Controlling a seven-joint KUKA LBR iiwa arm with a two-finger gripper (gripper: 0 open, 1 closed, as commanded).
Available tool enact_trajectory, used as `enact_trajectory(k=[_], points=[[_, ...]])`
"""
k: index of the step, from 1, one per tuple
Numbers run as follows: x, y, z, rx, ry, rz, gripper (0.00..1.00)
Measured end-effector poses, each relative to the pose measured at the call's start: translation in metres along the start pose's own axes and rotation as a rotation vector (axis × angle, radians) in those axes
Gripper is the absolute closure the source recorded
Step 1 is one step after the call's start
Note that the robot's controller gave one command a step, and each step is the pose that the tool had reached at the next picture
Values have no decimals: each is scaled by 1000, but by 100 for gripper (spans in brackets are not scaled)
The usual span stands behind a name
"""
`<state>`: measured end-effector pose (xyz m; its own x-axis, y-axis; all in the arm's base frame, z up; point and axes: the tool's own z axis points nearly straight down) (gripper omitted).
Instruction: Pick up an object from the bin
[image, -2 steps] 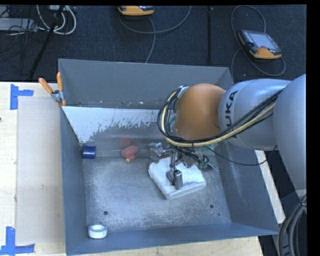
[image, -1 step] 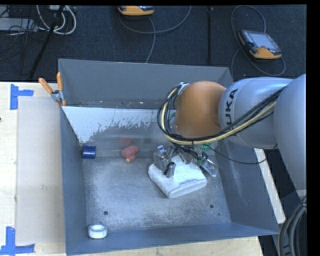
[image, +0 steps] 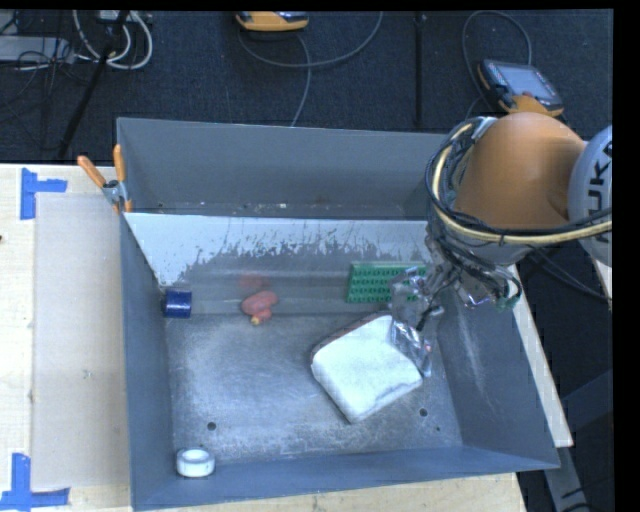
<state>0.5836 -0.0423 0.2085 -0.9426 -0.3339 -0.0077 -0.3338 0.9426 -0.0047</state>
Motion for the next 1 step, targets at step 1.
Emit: enact_trajectory(k=[1], points=[[0, 3, 5, -5, 6, -2, 0]])
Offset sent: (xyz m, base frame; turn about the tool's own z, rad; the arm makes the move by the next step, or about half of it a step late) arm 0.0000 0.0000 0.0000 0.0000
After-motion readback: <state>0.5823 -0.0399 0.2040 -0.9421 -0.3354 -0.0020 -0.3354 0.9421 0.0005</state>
